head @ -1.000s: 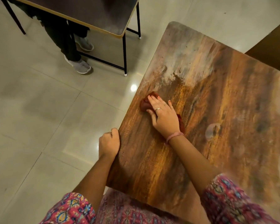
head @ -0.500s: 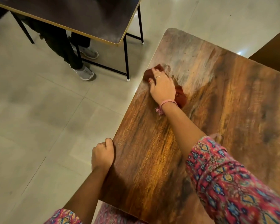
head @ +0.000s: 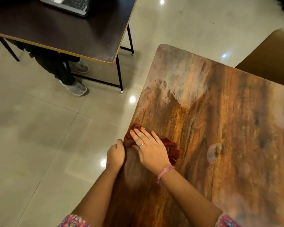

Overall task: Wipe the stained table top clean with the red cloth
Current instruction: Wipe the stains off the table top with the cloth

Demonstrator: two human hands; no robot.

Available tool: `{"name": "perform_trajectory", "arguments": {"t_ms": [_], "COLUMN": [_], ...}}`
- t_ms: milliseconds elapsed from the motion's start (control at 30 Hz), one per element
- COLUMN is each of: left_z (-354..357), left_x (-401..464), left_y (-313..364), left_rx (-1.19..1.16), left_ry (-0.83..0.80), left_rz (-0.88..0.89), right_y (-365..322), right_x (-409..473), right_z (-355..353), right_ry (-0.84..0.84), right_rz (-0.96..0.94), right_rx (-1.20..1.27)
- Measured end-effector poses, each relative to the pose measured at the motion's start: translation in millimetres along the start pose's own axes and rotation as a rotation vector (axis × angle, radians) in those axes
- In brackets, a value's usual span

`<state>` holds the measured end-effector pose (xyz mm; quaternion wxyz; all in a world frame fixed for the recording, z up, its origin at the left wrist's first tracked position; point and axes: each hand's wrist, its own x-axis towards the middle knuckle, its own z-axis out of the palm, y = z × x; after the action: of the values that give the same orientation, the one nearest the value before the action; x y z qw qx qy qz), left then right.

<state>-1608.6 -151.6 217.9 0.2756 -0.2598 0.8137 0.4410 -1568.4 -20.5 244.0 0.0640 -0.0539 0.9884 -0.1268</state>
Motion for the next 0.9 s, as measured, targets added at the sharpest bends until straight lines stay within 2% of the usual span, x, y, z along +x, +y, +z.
{"name": "perform_trajectory", "arguments": {"t_ms": [233,567,767,900], "left_z": [26.0,33.4,31.1,26.4], "left_x": [44.3,51.4,53.0,55.9], "left_y": [78.4,79.4,75.7,79.3], "left_rx": [0.028,-0.083,-0.131,-0.258], "left_ry": [-0.035,-0.041,-0.115,-0.263], "left_rz": [0.040,0.023,-0.023,-0.122], "right_y": [44.3,123.4,132.8,113.5], "right_x": [92.6,226.9,242.9,223.5], "right_z": [-16.5,-52.5,-53.2,-49.3], "right_ry": [0.090,0.162,0.177,0.191], "right_rz": [0.206,0.439,0.479,0.448], "right_rx": [0.105,0.189,0.191,0.165]}}
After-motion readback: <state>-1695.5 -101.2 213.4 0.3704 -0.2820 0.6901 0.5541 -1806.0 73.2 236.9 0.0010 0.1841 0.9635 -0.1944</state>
